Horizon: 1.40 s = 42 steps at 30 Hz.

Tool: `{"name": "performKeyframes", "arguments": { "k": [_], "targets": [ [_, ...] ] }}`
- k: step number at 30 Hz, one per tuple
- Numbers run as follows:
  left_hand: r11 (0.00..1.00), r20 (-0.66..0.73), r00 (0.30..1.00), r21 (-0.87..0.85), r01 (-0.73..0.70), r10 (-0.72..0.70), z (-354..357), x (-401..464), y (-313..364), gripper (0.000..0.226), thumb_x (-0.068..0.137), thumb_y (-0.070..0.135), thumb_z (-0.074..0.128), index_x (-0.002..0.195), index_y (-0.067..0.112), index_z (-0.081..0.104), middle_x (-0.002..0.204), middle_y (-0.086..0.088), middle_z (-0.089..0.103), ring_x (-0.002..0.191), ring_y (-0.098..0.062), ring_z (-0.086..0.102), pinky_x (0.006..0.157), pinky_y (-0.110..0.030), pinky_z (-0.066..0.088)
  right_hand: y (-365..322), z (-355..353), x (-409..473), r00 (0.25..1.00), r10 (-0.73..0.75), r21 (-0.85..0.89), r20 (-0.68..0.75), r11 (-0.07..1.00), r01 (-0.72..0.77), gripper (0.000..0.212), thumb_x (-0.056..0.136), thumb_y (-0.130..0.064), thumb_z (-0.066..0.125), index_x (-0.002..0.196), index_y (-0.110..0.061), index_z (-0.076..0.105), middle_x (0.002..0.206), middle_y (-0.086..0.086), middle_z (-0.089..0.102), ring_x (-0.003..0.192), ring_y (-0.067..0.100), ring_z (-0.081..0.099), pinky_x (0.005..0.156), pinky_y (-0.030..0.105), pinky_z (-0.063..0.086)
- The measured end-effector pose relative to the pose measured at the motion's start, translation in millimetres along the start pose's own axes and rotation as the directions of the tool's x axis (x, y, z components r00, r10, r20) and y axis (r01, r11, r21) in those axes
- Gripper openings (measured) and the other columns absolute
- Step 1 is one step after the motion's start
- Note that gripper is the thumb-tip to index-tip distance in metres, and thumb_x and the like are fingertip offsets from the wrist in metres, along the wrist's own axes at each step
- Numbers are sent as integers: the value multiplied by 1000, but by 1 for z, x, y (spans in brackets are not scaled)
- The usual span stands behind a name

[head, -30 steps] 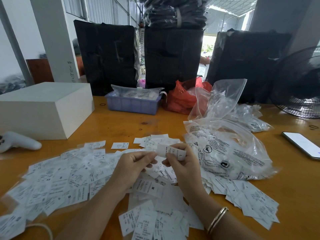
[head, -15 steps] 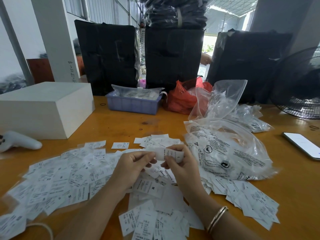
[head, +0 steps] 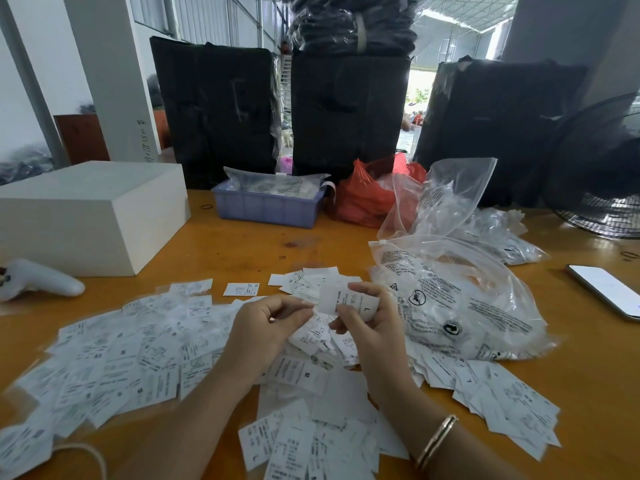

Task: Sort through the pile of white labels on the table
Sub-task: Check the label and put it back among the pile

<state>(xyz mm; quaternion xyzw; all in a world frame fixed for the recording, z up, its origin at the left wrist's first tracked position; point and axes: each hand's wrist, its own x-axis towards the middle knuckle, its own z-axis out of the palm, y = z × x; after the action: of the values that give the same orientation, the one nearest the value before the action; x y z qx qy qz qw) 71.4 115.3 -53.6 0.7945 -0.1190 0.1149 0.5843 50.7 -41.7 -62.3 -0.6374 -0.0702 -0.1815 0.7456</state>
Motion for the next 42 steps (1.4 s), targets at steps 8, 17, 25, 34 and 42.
{"name": "performKeyframes", "arguments": {
  "k": [8,17,25,34,42],
  "targets": [
    [970,-87,975,151,-190,205,1,-3,-2,15,78,19,73,83,33,68,78,25,66,85,12,61,69,-6,47,-1,4,-3,1000,-18,-83,21,996,20,26,87,-2,62,97,-25,58,78,-4,69,65,12,69,57,20,52],
    [950,-122,954,191,-247,273,2,-1,-3,13,79,18,73,91,17,74,81,24,64,87,10,61,68,-7,49,-2,7,-4,999,-37,-212,38,976,44,28,88,-3,62,94,-29,55,87,0,64,67,9,69,57,19,54],
    [957,-143,955,175,-233,259,2,-2,-4,12,79,18,73,90,19,73,80,22,66,83,7,63,66,-6,48,0,7,-3,999,-22,-210,39,977,30,28,88,-3,62,94,-29,55,82,-2,65,66,10,70,57,19,53],
    [986,-120,982,96,-135,147,2,-1,-4,15,79,21,74,81,34,69,74,26,66,81,12,61,64,-2,44,0,6,-3,992,14,-268,123,963,19,21,88,-3,62,90,-24,58,85,0,65,68,8,69,58,18,52],
    [999,-23,999,-36,23,-24,1,1,0,5,81,27,70,82,32,70,76,24,70,77,9,62,61,-2,44,2,2,-1,982,32,-198,187,980,6,17,87,1,59,86,-16,62,78,-5,65,67,15,67,62,25,53]
  ]
}}
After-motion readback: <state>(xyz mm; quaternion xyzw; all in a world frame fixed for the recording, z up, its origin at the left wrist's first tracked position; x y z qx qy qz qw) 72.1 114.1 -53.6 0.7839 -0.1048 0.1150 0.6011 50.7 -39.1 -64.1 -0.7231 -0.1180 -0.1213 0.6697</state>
